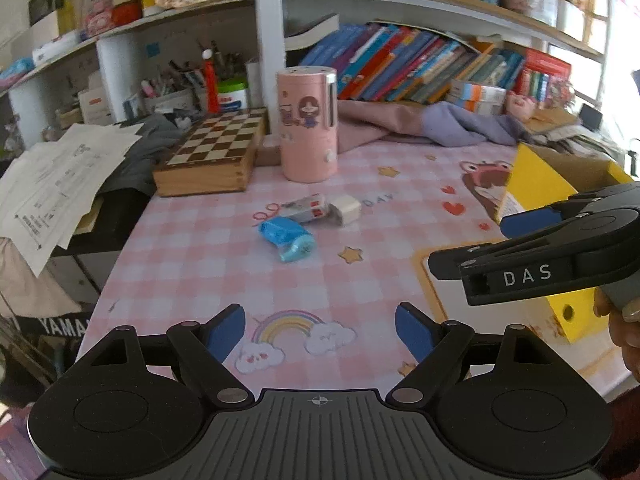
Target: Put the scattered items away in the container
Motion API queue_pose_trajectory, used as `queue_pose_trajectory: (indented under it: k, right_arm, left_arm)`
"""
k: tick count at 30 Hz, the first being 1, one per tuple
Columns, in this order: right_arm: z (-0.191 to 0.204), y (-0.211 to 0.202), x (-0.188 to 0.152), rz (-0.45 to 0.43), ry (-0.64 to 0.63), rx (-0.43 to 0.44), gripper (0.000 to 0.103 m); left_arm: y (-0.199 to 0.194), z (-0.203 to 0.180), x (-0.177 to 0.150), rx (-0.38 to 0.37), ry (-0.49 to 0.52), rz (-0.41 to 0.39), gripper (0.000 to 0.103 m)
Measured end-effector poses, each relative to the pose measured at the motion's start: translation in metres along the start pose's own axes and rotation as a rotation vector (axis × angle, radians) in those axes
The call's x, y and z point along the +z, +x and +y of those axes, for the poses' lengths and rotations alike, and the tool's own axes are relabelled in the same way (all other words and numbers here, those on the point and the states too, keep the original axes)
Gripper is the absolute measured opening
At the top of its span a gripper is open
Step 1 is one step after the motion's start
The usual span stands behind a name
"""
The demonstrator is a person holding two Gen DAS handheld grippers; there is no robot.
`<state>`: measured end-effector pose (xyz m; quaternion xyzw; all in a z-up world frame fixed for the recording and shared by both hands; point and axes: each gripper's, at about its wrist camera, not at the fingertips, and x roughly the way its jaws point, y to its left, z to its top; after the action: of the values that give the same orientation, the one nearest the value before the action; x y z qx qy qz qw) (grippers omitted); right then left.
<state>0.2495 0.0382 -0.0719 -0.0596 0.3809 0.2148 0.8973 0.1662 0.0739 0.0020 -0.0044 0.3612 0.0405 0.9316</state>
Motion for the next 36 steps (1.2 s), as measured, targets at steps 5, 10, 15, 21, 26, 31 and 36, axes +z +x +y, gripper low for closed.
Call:
queue_pose_trajectory:
  k: [5, 10, 15, 21, 26, 31, 36]
  right_arm:
    - [-0.006, 0.025, 0.017, 0.011, -0.007, 0.022, 0.082]
    - [-0.010, 0.051, 0.029, 0.028, -0.014, 0.042, 0.081]
    - [-0.012, 0.076, 0.042, 0.043, -0.024, 0.057, 0.075]
    - [-0.011, 0.105, 0.061, 0.053, -0.037, 0.079, 0.059]
    - [-0.008, 0.124, 0.071, 0.054, -0.071, 0.074, 0.058]
    - [-0.008, 0.140, 0.076, 0.052, -0.094, 0.069, 0.058]
    - [-0.006, 0.153, 0.079, 0.053, -0.111, 0.072, 0.058]
  left_arm:
    - [0.022, 0.004, 0.010, 0.018, -0.029, 0.018, 0.085]
    - [0.047, 0.007, 0.016, 0.032, -0.052, 0.027, 0.084]
    - [0.076, 0.008, 0.021, 0.045, -0.086, 0.053, 0.082]
    - [0.108, 0.012, 0.028, 0.062, -0.129, 0.075, 0.074]
    - [0.128, 0.013, 0.033, 0.066, -0.142, 0.092, 0.064]
    - [0.142, 0.012, 0.038, 0.073, -0.165, 0.093, 0.059]
    - [0.151, 0.009, 0.039, 0.091, -0.167, 0.098, 0.051]
